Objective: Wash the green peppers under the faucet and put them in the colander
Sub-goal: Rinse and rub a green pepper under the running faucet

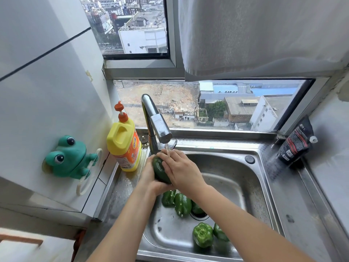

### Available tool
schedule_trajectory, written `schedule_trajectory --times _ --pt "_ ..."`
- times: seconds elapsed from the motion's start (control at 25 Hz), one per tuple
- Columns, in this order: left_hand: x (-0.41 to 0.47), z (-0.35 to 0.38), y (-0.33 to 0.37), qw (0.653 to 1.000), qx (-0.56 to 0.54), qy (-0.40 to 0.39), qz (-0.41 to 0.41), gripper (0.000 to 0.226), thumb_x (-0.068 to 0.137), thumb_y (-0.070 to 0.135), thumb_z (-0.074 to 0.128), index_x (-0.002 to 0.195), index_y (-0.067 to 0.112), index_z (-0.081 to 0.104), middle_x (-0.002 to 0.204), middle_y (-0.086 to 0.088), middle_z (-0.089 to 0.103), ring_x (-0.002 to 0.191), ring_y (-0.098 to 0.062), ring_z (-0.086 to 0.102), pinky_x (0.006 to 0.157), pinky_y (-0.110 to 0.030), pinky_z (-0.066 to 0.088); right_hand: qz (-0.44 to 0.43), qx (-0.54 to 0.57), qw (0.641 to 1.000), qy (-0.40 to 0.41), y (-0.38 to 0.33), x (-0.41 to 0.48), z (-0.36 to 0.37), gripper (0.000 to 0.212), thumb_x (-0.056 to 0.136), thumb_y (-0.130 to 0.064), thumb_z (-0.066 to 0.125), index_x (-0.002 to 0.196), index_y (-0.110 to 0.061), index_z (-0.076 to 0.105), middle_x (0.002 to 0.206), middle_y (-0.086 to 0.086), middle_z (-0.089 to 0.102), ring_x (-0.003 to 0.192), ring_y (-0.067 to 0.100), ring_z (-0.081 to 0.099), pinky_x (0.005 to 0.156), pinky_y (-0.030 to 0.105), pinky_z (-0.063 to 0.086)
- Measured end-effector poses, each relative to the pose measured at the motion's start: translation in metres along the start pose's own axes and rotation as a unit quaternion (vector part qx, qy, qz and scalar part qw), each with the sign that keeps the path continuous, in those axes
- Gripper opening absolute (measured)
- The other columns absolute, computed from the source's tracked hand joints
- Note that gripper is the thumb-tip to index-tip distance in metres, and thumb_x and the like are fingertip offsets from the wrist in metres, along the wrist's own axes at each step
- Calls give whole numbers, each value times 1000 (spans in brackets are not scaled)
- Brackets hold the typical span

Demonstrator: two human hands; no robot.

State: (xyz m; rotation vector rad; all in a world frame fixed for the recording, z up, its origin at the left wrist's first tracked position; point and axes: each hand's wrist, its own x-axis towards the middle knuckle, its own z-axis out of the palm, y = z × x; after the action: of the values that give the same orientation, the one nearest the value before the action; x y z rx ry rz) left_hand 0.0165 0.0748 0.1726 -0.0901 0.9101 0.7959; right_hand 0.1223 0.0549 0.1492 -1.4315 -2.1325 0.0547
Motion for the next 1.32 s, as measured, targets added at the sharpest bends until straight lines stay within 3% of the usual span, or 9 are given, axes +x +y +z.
schedule_trajectory --times 0.2,0.28,0.4,0.56,0.64,0.76,0.84,1.04,1.32 --pt "-6 14 -21 978 186 44 86 39 87 52 49 83 17 64 77 -8 68 80 -26 61 72 -34 47 295 140 933 -152 -8 38 -21 31 98 -27 31 93 -12 58 114 14 62 97 29 55 79 34 39" --pt "1 12 -24 961 209 43 175 39 93 46 47 96 11 65 86 -13 70 81 -28 66 68 -37 52 430 317 832 -150 4 52 -27 30 96 -31 39 90 -11 60 113 18 64 93 28 56 81 34 43" --pt "13 4 -18 896 303 61 318 51 82 51 59 103 5 64 96 -21 69 89 -33 69 74 -44 57 549 566 610 -78 7 48 -24 42 94 -41 47 115 -8 63 116 14 65 104 29 61 89 36 49" --pt "6 6 -32 747 456 69 479 47 90 55 45 90 13 65 83 -1 68 77 2 61 71 -15 48 585 619 519 74 5 27 -8 34 90 -37 49 91 -7 66 89 10 67 76 24 63 69 31 51" --pt "4 13 -40 790 419 62 443 52 96 51 38 123 13 60 122 1 63 112 -4 56 99 -21 44 580 644 485 115 6 24 -11 30 90 -32 50 86 -8 66 81 10 66 73 25 63 68 31 53" --pt "5 14 -35 938 241 38 245 42 94 41 49 129 17 55 126 -3 62 115 -21 58 97 -39 48 562 658 482 134 9 24 -20 31 89 -33 52 87 -6 68 84 14 69 80 31 66 78 38 55" --pt "1 10 -33 981 124 -21 147 49 83 44 60 118 10 59 118 -17 64 108 -33 62 83 -48 55 552 667 482 133 10 23 -23 32 90 -33 52 85 -6 68 80 13 68 77 31 66 80 39 54" --pt "8 0 -38 982 30 -23 185 37 97 34 44 117 6 57 116 -22 60 101 -34 60 82 -47 53 508 626 581 109 11 22 -24 35 94 -34 51 88 -7 71 92 14 72 84 26 69 79 36 56" --pt "3 -1 -38 939 105 28 326 29 97 28 49 121 14 54 109 -8 67 87 -18 70 62 -31 60 434 476 763 54 -5 13 -20 20 95 -33 49 103 -17 58 101 3 63 97 19 60 91 41 51"
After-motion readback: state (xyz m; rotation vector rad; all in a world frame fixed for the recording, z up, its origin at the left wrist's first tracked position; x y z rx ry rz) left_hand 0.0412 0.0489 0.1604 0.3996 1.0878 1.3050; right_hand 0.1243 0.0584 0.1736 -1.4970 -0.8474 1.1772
